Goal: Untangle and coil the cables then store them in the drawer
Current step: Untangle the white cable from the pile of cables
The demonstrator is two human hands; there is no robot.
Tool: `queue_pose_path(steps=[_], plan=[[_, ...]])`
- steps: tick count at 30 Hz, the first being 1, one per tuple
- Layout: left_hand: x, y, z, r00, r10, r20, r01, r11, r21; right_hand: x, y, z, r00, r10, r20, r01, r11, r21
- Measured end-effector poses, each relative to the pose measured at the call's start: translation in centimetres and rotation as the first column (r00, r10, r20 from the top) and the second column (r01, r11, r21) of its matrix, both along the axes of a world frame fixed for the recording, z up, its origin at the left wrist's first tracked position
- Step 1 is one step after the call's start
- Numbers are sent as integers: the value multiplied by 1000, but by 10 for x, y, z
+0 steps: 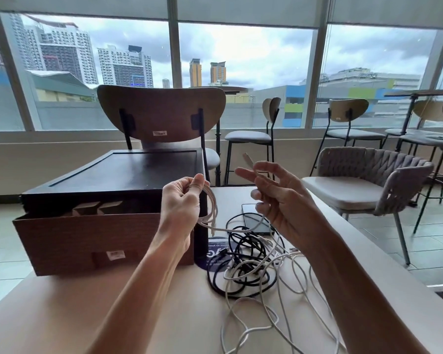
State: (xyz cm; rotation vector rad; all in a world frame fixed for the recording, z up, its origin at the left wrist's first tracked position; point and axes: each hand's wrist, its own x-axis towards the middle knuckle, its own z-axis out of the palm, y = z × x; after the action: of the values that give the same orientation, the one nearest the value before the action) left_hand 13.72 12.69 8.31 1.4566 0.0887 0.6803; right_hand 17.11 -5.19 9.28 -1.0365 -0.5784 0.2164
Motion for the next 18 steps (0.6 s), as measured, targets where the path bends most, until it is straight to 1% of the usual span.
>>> queue_pose_path(steps=[1,2,3,4,5,6,7,8,9,10,12,14,16,18], plan=[[1,-1,-1,1000,-14,-6,15,1000,10,1,2,-1,998,-41,43,45,996,-77],[1,-3,-1,999,-32,-18,32,999,20,2,5,-3,982,-129,140,155,968,-198],[0,-5,0,999,-46,-29,47,998,34,5,8,-6,934,-227,275,310,898,-312],[-1,-7,0,998,-59,-36,61,997,52,8,10,-9,866,-288,408,447,813,-373],[-1,-10,1,997,-72,-37,75,995,66,10,12,-12,805,-312,505,539,739,-403],[-2,-12,1,995,-87,-37,90,993,79,12,13,-14,770,-310,558,586,688,-427],[-2,-14,2,994,-103,-39,106,991,88,11,14,-15,758,-296,581,604,655,-455],[-3,-16,2,993,-113,-43,117,989,96,10,14,-16,760,-279,587,604,636,-480],[-3,-17,2,992,-120,-47,124,987,100,9,14,-16,774,-262,576,585,642,-495],[-4,-17,2,991,-121,-49,125,987,102,7,14,-14,804,-238,545,541,676,-501],[-4,-16,1,991,-121,-52,125,989,82,1,14,-8,887,-161,433,388,767,-510],[-4,-15,0,988,-144,-53,145,989,31,-1,12,-5,941,-85,328,258,809,-529],[-4,-14,0,983,-176,-57,178,984,29,-2,11,-5,964,-57,262,199,805,-559],[-5,-16,0,976,-207,-62,212,973,88,-4,10,-5,979,-55,198,165,786,-596]])
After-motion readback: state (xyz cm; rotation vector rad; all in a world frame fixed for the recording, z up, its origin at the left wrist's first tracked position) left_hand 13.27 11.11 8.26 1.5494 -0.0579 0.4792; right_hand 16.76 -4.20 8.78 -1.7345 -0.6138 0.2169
